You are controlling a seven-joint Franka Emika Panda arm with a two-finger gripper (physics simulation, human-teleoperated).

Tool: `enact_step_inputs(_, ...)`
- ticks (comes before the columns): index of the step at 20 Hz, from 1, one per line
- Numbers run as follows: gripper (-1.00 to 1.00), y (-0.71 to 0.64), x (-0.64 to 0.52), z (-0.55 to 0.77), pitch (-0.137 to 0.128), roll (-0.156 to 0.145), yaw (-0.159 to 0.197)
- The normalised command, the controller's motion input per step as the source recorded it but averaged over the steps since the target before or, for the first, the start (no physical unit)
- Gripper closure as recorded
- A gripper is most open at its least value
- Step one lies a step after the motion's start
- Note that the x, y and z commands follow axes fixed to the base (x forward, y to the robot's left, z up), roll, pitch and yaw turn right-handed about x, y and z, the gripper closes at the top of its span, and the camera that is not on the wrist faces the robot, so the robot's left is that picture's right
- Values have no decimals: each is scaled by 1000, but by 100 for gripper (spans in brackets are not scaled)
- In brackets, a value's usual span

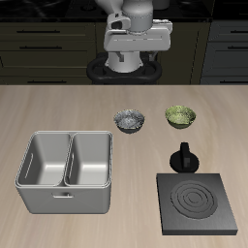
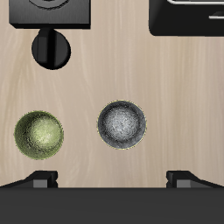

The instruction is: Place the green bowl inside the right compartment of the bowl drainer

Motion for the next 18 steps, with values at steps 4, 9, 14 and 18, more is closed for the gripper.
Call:
enact_step_inputs(4,-100,421,67,-86,9,22,-9)
enact_step_inputs(9,-100,324,91,-122,12,29,2)
enact_step_inputs(14,-100,441,140,-188,29,24,-5)
enact_step_inputs(18,-100,346,61,-218,34,31,6)
